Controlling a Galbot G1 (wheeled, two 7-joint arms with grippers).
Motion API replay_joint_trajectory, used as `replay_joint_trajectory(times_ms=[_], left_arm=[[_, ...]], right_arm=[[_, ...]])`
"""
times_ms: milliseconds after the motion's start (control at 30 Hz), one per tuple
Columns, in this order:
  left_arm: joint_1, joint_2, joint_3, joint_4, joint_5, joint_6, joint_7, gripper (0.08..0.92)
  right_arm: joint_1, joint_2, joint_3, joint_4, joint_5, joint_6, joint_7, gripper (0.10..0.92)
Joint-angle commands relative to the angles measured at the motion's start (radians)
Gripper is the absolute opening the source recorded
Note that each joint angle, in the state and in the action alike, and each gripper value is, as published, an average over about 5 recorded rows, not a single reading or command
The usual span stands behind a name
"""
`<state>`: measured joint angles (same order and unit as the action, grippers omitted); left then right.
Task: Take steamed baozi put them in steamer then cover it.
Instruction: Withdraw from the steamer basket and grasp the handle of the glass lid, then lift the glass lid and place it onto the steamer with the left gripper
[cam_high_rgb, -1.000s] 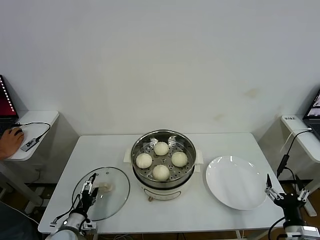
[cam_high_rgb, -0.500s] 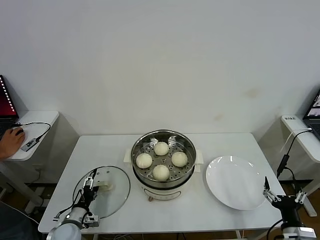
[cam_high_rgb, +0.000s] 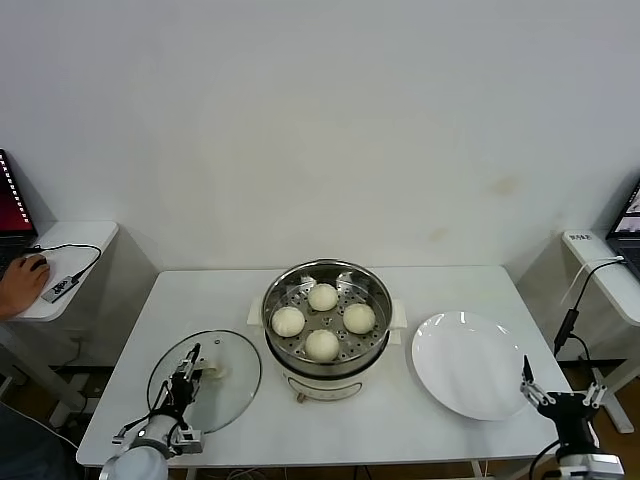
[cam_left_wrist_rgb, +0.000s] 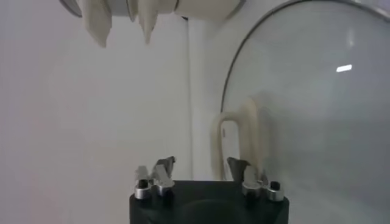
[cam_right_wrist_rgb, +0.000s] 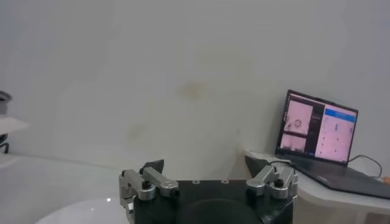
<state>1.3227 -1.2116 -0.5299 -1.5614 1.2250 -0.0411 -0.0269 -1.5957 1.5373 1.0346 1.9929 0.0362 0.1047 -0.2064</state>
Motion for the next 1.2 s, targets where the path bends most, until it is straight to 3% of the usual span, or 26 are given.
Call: replay_joint_trajectory(times_ms=[33, 400, 600, 767, 967, 1200], left_arm=[[-0.016, -0.004, 0.004, 0.012, -0.021, 0.006, 0.007, 0.446], [-0.018, -0.023, 0.002, 0.045, -0.052, -0.001, -0.085, 0.153], [0.032, -0.040, -0.027, -0.016, -0.053, -0.017, -0.173, 0.143], [0.096, -0.052, -0.068, -0.133, -0.048, -0.006, -0.194, 0.143], [0.159, -0.026, -0.142, -0.284, -0.048, 0.032, -0.146, 0.142], [0.215, 0.036, -0.237, -0.470, -0.082, 0.084, -0.031, 0.142]], right_arm=[[0.000, 0.000, -0.003, -0.004, -0.008, 0.000, -0.001, 0.823], [0.003, 0.004, -0.011, -0.010, -0.026, 0.003, -0.002, 0.823], [-0.001, 0.003, -0.016, -0.008, -0.032, 0.007, -0.002, 0.823], [-0.003, 0.001, -0.028, -0.002, -0.040, 0.008, -0.002, 0.823], [-0.004, -0.004, -0.038, 0.008, -0.042, 0.008, -0.002, 0.823], [-0.005, -0.012, -0.046, 0.006, -0.048, 0.012, -0.003, 0.823]])
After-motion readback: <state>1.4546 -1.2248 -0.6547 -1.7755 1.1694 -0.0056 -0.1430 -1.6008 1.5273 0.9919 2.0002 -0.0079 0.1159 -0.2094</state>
